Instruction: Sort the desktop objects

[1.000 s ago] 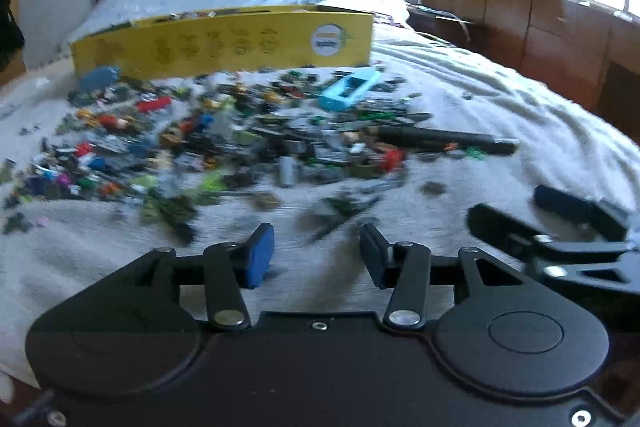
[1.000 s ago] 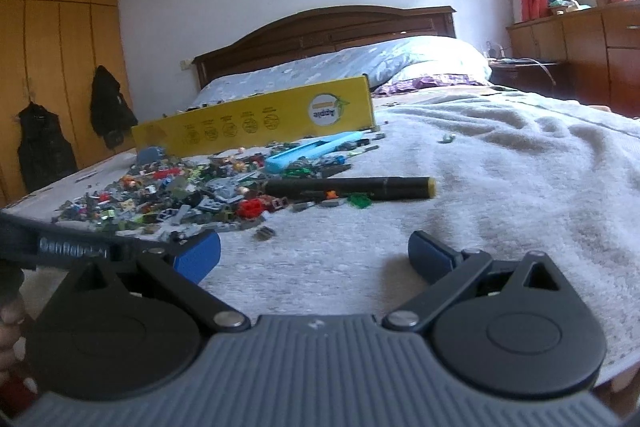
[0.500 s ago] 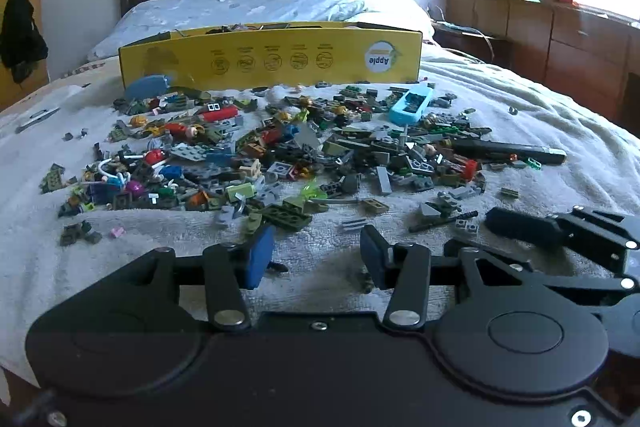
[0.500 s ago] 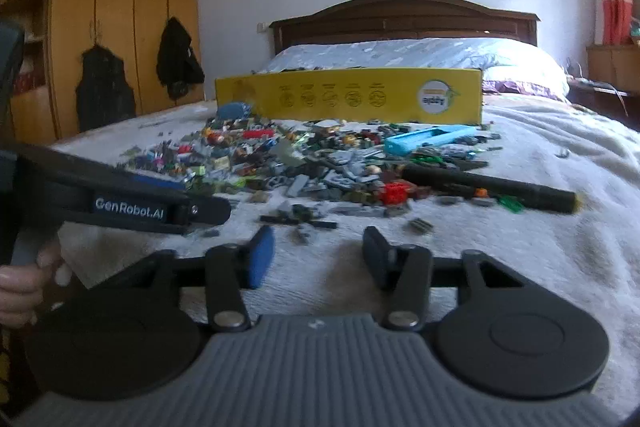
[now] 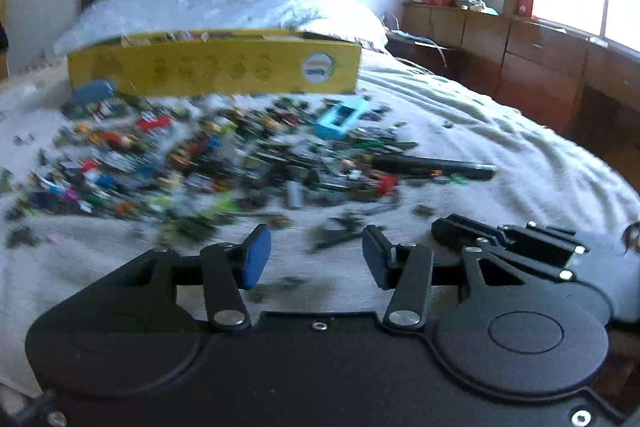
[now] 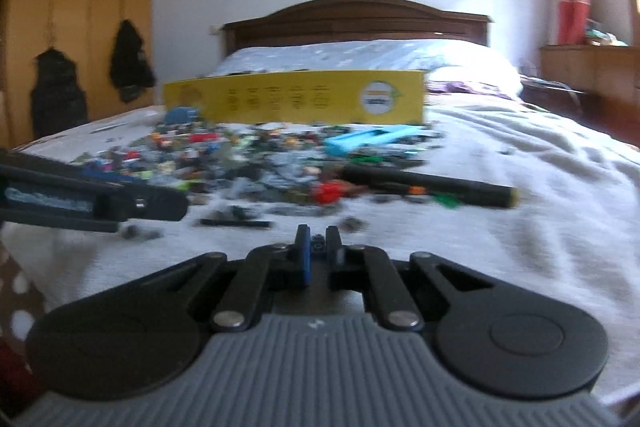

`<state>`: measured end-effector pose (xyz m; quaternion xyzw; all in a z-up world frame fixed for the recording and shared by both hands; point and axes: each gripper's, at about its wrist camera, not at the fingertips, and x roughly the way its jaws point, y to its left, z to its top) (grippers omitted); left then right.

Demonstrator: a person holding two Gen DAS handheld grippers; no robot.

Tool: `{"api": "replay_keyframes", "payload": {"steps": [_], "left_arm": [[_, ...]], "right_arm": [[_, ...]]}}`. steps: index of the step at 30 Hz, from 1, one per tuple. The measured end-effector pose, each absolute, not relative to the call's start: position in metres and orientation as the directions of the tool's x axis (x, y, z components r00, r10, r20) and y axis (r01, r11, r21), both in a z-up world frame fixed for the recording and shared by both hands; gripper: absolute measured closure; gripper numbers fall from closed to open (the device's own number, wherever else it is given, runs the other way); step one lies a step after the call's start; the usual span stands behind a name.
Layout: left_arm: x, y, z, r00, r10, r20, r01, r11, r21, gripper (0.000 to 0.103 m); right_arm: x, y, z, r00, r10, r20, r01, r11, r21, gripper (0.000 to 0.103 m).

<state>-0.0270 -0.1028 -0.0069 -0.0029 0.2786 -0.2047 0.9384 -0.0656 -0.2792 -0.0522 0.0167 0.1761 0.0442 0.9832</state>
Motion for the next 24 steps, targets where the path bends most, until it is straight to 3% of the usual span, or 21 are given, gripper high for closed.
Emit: {"api": "replay_keyframes", "payload": {"steps": [2,10,12,14,15,24], "left_arm": [[-0.023,-0.116,-0.008,0.752,-0.369,-0.546,0.345,0.926,-0.151,0.039],[-0.012,-0.156,-0.019,0.761,-0.243,-0.602,0.192,0.97,-0.15,0.029],[-0.009,-0.158,-0.02,0.766,-0.214,-0.607,0.151,0.977,-0.154,0.031],[-0.009,-0.158,-0.022,0.777,-0.173,-0.605,0.101,0.983,-0.152,0.048],[-0.01,-0.158,-0.023,0.783,-0.155,-0.602,0.085,0.986,-0.143,0.051],[-0.018,-0.155,-0.022,0.798,-0.167,-0.579,0.143,0.986,-0.088,0.053]], "right_arm": [[-0.067,-0.289,-0.053,0.938,0.069,-0.341,-0.054,0.997,0.055,0.094],[-0.075,-0.301,-0.063,0.944,0.075,-0.321,-0.052,0.996,0.078,0.094],[-0.074,-0.303,-0.065,0.945,0.086,-0.315,-0.059,0.994,0.095,0.094],[-0.075,-0.305,-0.066,0.946,0.095,-0.309,-0.064,0.992,0.106,0.094],[-0.076,-0.305,-0.066,0.947,0.097,-0.306,-0.066,0.992,0.108,0.094],[-0.078,-0.306,-0.067,0.949,0.1,-0.298,-0.068,0.991,0.116,0.094]]}}
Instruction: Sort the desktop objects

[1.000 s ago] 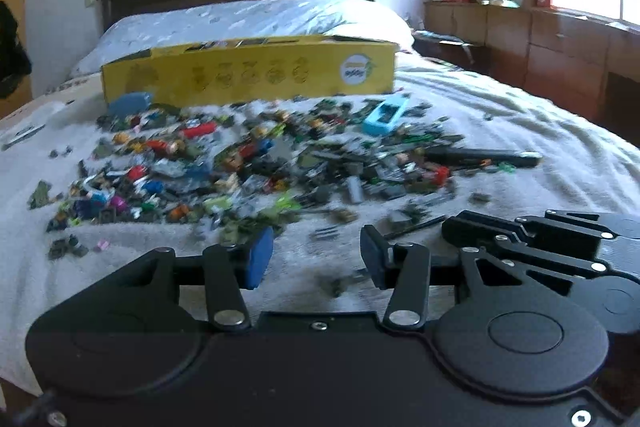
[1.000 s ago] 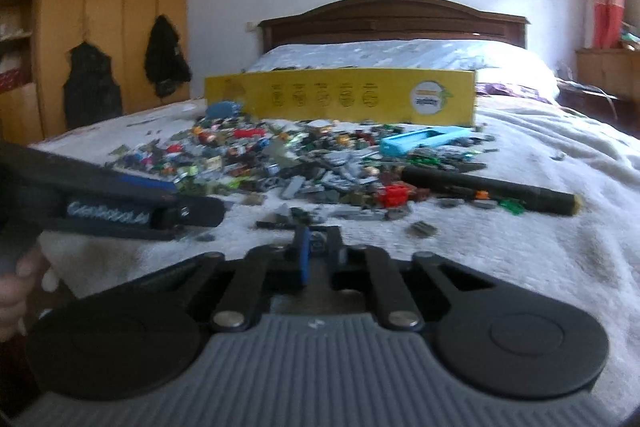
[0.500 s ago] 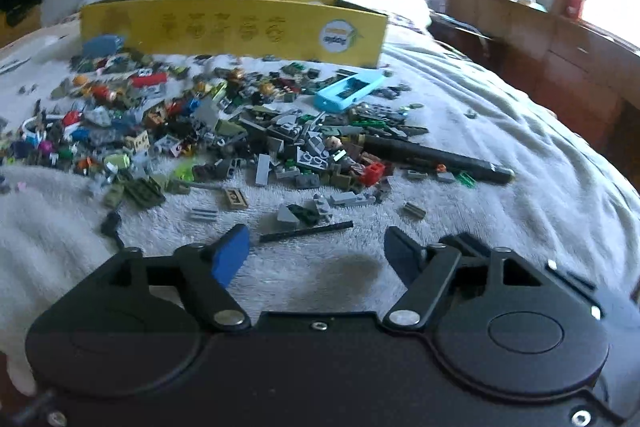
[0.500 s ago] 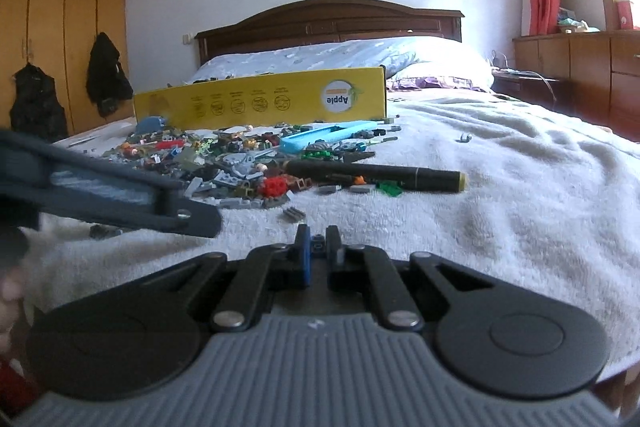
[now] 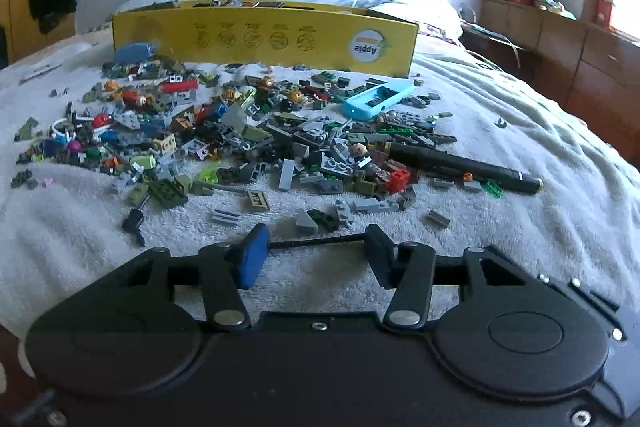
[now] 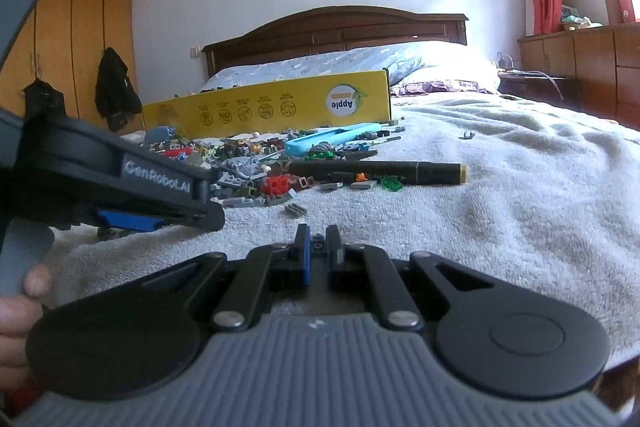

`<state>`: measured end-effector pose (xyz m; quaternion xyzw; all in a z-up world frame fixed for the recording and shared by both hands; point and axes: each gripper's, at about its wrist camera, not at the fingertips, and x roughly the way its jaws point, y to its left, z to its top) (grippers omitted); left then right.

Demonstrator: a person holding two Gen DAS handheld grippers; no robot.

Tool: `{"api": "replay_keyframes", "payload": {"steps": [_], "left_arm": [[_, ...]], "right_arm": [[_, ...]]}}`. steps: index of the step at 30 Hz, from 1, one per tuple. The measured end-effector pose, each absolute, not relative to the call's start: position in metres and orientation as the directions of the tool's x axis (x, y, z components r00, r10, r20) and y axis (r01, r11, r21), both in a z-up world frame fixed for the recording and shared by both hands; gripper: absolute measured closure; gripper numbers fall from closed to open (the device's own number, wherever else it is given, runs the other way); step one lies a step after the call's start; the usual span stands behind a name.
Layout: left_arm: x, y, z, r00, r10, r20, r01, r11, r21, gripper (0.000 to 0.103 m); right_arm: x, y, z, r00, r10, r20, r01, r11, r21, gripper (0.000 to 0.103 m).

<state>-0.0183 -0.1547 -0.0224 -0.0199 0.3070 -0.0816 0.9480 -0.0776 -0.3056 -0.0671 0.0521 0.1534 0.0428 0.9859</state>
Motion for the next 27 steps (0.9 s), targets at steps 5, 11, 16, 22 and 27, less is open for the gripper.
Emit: {"api": "replay_keyframes", "payload": {"steps": [5,11,16,22,27], "left_arm": [[-0.019,-0.149,-0.021,0.8,-0.176,-0.573,0.167,0.983,-0.069,0.053],[-0.018,-0.14,-0.02,0.803,-0.175,-0.569,0.165,0.984,-0.07,0.053],[-0.018,-0.132,-0.017,0.813,-0.162,-0.56,0.15,0.986,-0.069,0.053],[-0.014,-0.118,-0.012,0.834,-0.137,-0.535,0.125,0.99,-0.058,0.053],[-0.005,-0.102,-0.008,0.844,-0.121,-0.523,0.104,0.993,-0.061,0.053]], "right_arm": [[-0.075,-0.302,-0.066,0.948,0.085,-0.307,-0.055,0.993,0.105,0.094],[-0.074,-0.298,-0.062,0.944,0.067,-0.322,-0.04,0.995,0.091,0.094],[-0.073,-0.296,-0.058,0.942,0.054,-0.33,-0.031,0.997,0.076,0.094],[-0.067,-0.294,-0.046,0.945,0.044,-0.324,-0.025,0.998,0.064,0.094],[-0.059,-0.288,-0.035,0.952,0.048,-0.303,-0.038,0.998,0.04,0.094]]}}
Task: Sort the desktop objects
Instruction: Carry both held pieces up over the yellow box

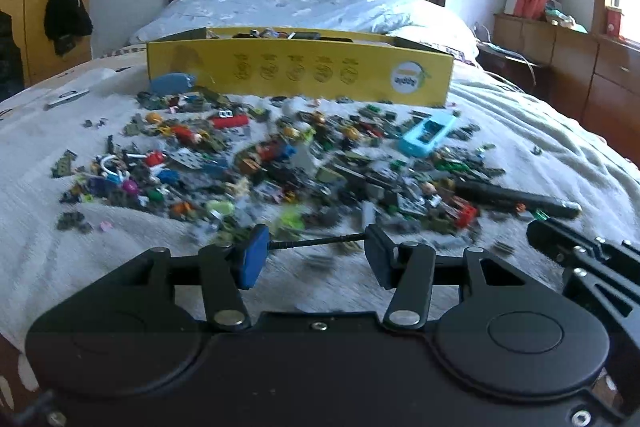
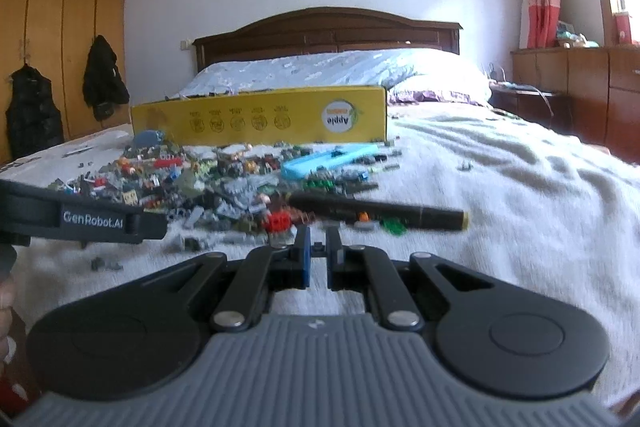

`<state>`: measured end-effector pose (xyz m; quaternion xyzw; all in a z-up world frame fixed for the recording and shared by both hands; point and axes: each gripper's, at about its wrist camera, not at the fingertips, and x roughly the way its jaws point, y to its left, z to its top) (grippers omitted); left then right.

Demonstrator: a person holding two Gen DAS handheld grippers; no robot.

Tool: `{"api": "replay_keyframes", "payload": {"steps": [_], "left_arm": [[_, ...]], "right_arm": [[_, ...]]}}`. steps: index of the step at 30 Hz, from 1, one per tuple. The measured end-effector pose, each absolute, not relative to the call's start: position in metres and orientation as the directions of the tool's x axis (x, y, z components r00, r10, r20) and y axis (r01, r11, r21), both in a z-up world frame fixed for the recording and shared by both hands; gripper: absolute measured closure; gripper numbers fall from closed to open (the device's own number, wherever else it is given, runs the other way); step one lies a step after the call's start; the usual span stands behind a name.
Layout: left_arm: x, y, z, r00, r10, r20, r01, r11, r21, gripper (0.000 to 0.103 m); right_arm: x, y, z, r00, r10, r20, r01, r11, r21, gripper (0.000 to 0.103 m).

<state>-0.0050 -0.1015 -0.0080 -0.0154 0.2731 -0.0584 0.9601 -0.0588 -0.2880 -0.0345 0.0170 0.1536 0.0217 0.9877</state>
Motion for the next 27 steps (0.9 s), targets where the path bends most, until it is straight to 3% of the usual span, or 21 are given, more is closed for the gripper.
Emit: {"api": "replay_keyframes", "payload": {"steps": [9,27], "left_arm": [[0.011,-0.074,-0.002,0.876,-0.083,-0.476,0.085,0.996,-0.018,0.053],[0.105,-0.012,0.034,0.903,-0.1,-0.417,0.075,0.994,-0.075,0.053]], "right_arm": [[-0.038,-0.266,-0.017,0.957,0.08,-0.28,-0.084,0.996,-0.004,0.094],[0.04,-0.245,0.011,0.935,0.18,-0.306,-0.171,0.984,0.055,0.094]]}}
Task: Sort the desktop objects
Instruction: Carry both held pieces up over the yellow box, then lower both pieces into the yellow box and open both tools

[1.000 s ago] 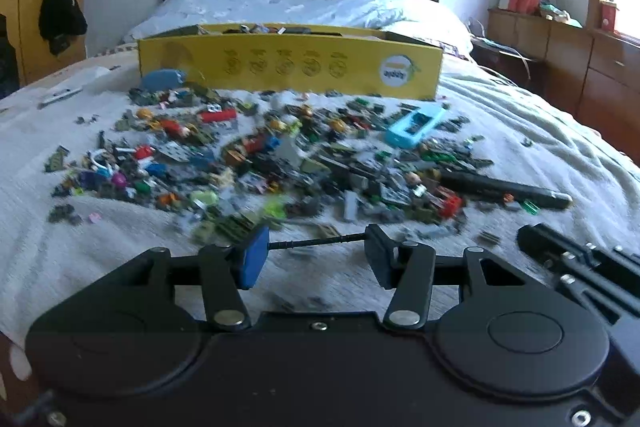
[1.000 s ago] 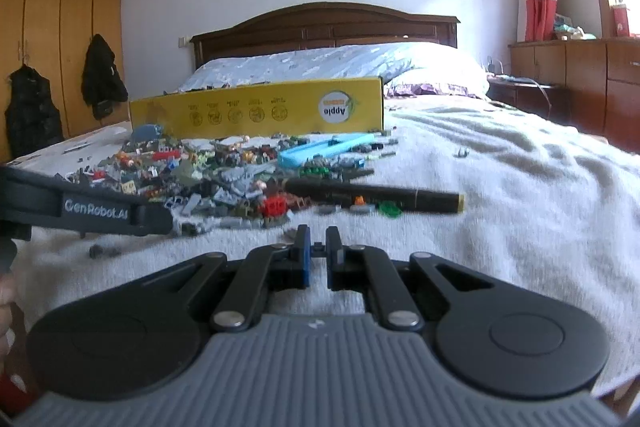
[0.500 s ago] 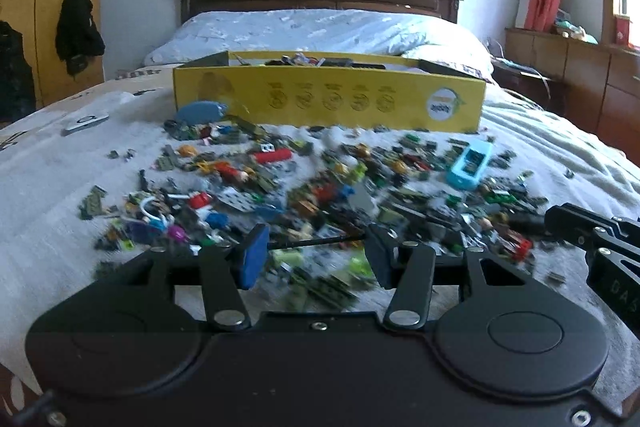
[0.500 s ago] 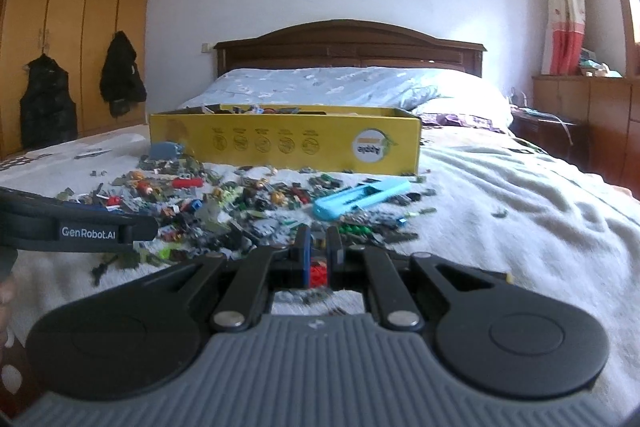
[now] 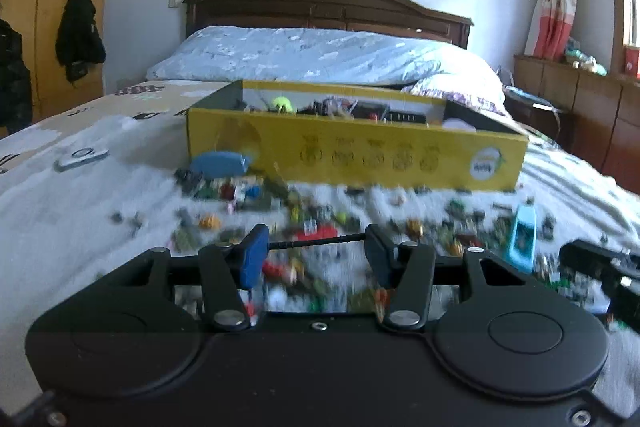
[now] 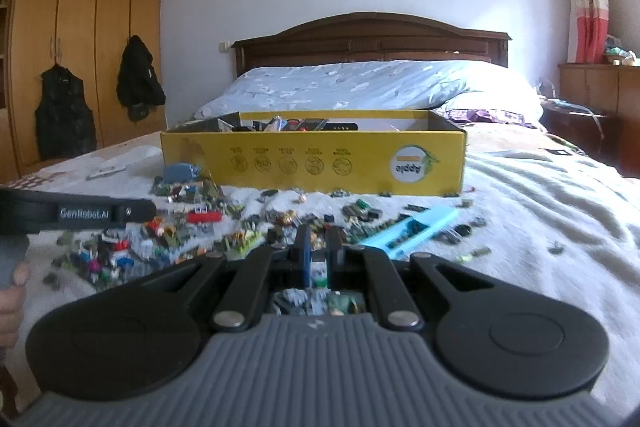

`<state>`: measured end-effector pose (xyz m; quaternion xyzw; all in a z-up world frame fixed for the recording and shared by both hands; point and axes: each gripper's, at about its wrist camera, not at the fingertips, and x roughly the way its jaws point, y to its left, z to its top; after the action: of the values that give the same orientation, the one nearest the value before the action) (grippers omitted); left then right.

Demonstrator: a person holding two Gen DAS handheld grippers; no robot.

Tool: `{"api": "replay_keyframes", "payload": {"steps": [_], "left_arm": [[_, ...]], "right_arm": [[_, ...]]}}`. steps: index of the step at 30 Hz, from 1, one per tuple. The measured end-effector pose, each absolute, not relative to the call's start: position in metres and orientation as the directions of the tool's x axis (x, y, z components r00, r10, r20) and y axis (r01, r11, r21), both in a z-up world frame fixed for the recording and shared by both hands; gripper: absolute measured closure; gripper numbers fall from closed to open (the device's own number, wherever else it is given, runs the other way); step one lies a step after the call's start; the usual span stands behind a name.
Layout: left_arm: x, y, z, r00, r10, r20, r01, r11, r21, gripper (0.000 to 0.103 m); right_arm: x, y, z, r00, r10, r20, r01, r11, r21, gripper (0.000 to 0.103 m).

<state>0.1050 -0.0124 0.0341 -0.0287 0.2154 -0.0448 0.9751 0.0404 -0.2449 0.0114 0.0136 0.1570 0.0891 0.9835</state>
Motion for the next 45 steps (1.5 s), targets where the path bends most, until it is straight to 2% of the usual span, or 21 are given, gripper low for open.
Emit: {"api": "replay_keyframes", "payload": {"steps": [11,17,22,27,32,37,40,42,45], "left_arm": [[0.204,-0.01,0.069,0.948,-0.094,-0.304,0.079,0.995,-0.059,0.053],[0.267,-0.023,0.076,0.941,-0.05,-0.336,0.026,0.997,-0.075,0.053],[0.319,-0.032,0.075,0.929,-0.07,-0.363,0.048,0.996,-0.07,0.053],[0.376,-0.038,0.08,0.924,-0.079,-0.374,0.055,0.996,-0.075,0.053],[0.422,-0.038,0.068,0.893,-0.099,-0.439,0.056,0.992,-0.111,0.053],[0.443,-0.04,0.047,0.873,-0.094,-0.478,0.065,0.995,-0.076,0.052],[0.446,-0.035,0.039,0.855,-0.115,-0.506,0.065,0.991,-0.114,0.053],[0.445,-0.032,0.037,0.847,-0.143,-0.511,0.083,0.987,-0.14,0.051],[0.443,-0.03,0.037,0.843,-0.169,-0.511,0.105,0.983,-0.151,0.035]], "right_arm": [[0.124,-0.231,0.045,0.944,0.203,-0.259,-0.201,0.979,0.033,0.094],[0.176,-0.226,0.06,0.949,0.206,-0.239,-0.209,0.978,0.011,0.094],[0.217,-0.22,0.061,0.948,0.196,-0.249,-0.203,0.979,-0.002,0.094],[0.26,-0.217,0.062,0.946,0.159,-0.283,-0.17,0.985,-0.013,0.094],[0.3,-0.212,0.064,0.939,0.142,-0.315,-0.162,0.986,-0.038,0.094],[0.354,-0.205,0.068,0.916,0.112,-0.386,-0.143,0.988,-0.052,0.094],[0.382,-0.204,0.068,0.891,0.085,-0.446,-0.119,0.992,-0.047,0.094],[0.397,-0.203,0.066,0.872,0.064,-0.486,-0.104,0.993,-0.056,0.093],[0.408,-0.201,0.063,0.852,0.028,-0.522,-0.086,0.992,-0.087,0.081]]}}
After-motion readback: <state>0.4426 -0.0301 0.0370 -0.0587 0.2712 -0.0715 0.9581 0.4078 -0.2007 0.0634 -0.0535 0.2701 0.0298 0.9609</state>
